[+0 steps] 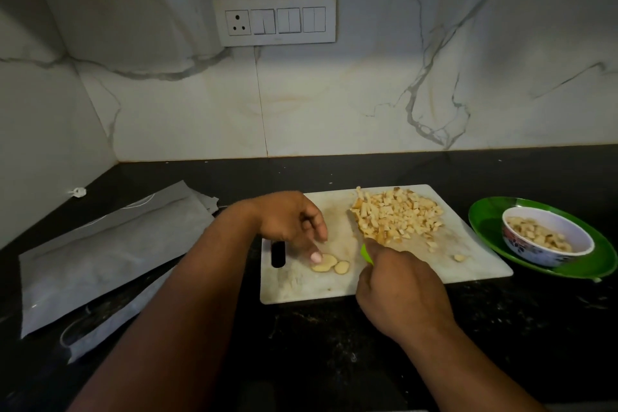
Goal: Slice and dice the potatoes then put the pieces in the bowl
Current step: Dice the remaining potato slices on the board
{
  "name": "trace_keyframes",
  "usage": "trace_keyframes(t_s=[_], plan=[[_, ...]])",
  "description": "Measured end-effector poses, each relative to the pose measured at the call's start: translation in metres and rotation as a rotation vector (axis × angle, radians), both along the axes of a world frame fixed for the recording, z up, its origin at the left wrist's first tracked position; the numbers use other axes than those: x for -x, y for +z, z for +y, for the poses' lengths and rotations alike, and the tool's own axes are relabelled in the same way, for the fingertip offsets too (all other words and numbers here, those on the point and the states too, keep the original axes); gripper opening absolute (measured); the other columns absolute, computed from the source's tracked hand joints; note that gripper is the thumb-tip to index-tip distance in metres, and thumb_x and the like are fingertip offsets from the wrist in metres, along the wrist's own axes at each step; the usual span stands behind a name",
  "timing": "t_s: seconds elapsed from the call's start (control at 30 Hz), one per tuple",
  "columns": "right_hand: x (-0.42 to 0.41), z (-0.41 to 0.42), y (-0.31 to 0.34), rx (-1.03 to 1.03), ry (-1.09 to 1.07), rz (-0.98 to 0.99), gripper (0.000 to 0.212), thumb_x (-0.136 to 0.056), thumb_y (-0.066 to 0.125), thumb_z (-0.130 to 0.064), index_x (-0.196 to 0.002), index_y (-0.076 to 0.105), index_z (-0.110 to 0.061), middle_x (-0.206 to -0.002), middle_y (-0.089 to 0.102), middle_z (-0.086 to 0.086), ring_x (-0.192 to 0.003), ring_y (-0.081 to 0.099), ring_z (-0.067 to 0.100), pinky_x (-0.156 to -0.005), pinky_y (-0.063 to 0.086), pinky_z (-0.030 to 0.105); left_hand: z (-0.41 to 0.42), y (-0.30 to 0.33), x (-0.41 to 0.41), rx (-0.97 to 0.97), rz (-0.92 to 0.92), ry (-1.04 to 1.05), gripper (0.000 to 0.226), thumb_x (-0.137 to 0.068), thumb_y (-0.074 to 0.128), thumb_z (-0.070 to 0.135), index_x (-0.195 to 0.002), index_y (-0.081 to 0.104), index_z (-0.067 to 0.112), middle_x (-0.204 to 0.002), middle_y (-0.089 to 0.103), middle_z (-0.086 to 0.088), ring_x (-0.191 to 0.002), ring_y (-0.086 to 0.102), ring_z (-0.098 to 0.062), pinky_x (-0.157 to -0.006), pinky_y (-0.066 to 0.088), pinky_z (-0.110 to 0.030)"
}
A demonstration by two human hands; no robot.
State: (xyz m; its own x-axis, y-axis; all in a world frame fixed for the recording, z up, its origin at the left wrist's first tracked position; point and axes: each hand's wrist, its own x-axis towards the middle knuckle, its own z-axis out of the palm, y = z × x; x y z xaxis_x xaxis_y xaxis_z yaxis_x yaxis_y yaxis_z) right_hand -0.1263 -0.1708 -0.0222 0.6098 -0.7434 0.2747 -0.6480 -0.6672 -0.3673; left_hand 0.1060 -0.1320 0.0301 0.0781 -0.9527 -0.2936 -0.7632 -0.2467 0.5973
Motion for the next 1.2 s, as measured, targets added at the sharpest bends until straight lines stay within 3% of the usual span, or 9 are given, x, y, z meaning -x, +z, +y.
trace_keyframes(t_s=[0.13,0.27,0.37,0.47,0.6,0.8,0.87,1.03,1.2], plan=[[0.001,0.000,-0.001,0.016,-0.012,-0.028,0.052,-0.096,0.043,-0.035,-0.148,0.041,-0.030,-0.100,0.068,-0.004,-0.090,0.063,0.016,-0.073,0.047,0.028,-0.008,0.000,0.019,-0.094,-0.088,-0.102,0.048,-0.065,0.099,0.028,-0.106,0.074,0.029,-0.094,0.068,0.005,-0.079,0.064,-0.008,-0.073,0.054,-0.024],[0.002,0.000,0.000,-0.001,0.005,-0.061,0.054,-0.096,0.044,-0.036,-0.149,0.039,-0.030,-0.103,0.069,-0.005,-0.093,0.063,0.015,-0.076,0.050,0.029,-0.010,-0.003,0.016,-0.068,-0.149,-0.075,0.037,-0.068,0.097,0.031,-0.099,0.076,0.028,-0.087,0.070,0.010,-0.077,0.063,-0.006,-0.076,0.054,-0.028],[0.001,-0.001,0.001,0.008,0.023,-0.073,0.055,-0.096,0.044,-0.037,-0.151,0.037,-0.031,-0.106,0.069,-0.006,-0.096,0.063,0.014,-0.077,0.049,0.028,-0.012,-0.010,0.013,0.158,-0.167,0.035,0.024,-0.073,0.094,0.028,-0.090,0.077,0.024,-0.082,0.071,0.013,-0.074,0.063,-0.003,-0.071,0.052,-0.024],[0.001,-0.001,0.003,-0.004,0.024,-0.074,0.055,-0.097,0.043,-0.036,-0.151,0.036,-0.031,-0.108,0.069,-0.007,-0.096,0.062,0.013,-0.078,0.050,0.028,-0.018,-0.018,0.011,0.415,-0.171,0.275,0.018,-0.078,0.091,0.027,-0.087,0.076,0.029,-0.091,0.071,0.014,-0.086,0.066,-0.003,-0.081,0.056,-0.029],[0.000,0.000,0.002,0.008,0.024,-0.069,0.055,-0.096,0.042,-0.038,-0.151,0.036,-0.034,-0.102,0.068,-0.007,-0.091,0.062,0.013,-0.072,0.047,0.027,-0.017,-0.020,-0.001,0.282,-0.156,0.158,0.032,-0.071,0.095,0.035,-0.098,0.079,0.032,-0.100,0.073,0.016,-0.096,0.067,-0.001,-0.088,0.055,-0.027],[0.000,0.003,0.004,0.034,0.049,-0.081,0.052,-0.097,0.043,-0.039,-0.149,0.039,-0.033,-0.103,0.069,-0.009,-0.091,0.062,0.011,-0.076,0.049,0.026,-0.011,-0.021,-0.011,0.258,-0.099,0.137,0.035,-0.080,0.090,0.024,-0.114,0.079,0.029,-0.106,0.075,0.015,-0.094,0.066,0.009,-0.081,0.045,-0.014],[0.000,0.006,0.006,0.048,0.056,-0.079,0.051,-0.098,0.042,-0.039,-0.149,0.039,-0.034,-0.109,0.068,-0.010,-0.098,0.061,0.010,-0.080,0.047,0.025,-0.014,-0.026,-0.010,0.274,-0.088,0.185,0.030,-0.082,0.088,0.025,-0.110,0.080,0.031,-0.104,0.075,0.018,-0.098,0.066,0.003,-0.087,0.045,-0.018],[-0.005,0.007,0.010,0.103,0.067,-0.036,0.052,-0.097,0.042,-0.036,-0.149,0.041,-0.035,-0.112,0.067,-0.008,-0.101,0.061,0.013,-0.080,0.048,0.028,-0.019,-0.032,-0.008,0.313,0.002,0.336,0.021,-0.073,0.095,0.025,-0.088,0.082,0.031,-0.083,0.077,0.016,-0.087,0.071,-0.004,-0.088,0.058,-0.028],[-0.015,0.006,0.011,0.115,0.055,0.019,0.053,-0.096,0.043,-0.027,-0.149,0.042,-0.033,-0.115,0.066,-0.006,-0.102,0.062,0.015,-0.078,0.046,0.027,-0.020,-0.028,-0.007,0.273,-0.025,0.379,0.022,-0.071,0.095,0.029,-0.090,0.084,0.026,-0.087,0.078,0.012,-0.089,0.071,-0.007,-0.093,0.059,-0.035]])
